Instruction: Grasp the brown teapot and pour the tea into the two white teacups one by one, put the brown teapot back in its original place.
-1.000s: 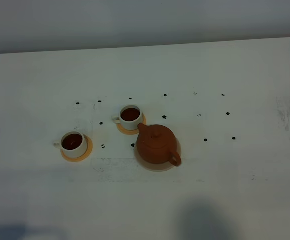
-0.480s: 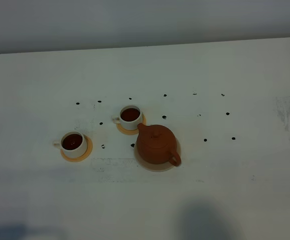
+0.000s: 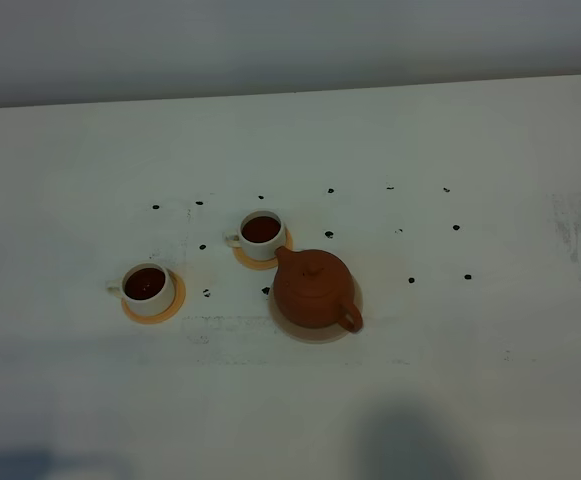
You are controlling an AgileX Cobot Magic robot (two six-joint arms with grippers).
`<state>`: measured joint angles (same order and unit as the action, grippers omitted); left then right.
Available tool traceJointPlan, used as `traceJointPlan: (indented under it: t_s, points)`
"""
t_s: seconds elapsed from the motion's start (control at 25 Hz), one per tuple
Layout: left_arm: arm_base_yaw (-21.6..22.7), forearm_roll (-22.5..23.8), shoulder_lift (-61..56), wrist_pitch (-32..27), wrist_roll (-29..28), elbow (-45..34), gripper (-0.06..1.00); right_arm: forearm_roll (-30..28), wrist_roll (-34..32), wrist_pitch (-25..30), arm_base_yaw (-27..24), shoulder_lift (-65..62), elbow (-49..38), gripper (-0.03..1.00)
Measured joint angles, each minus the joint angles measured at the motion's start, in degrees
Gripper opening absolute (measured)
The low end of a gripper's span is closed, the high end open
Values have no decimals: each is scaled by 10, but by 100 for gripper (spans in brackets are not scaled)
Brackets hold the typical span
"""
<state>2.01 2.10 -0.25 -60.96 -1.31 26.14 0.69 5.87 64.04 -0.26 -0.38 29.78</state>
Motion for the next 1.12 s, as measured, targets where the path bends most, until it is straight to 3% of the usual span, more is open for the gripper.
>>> traceJointPlan:
  t_s: [1.12]
  points:
    - [0,0,0,0,0,0,30,0,0,0,0,0,0,22]
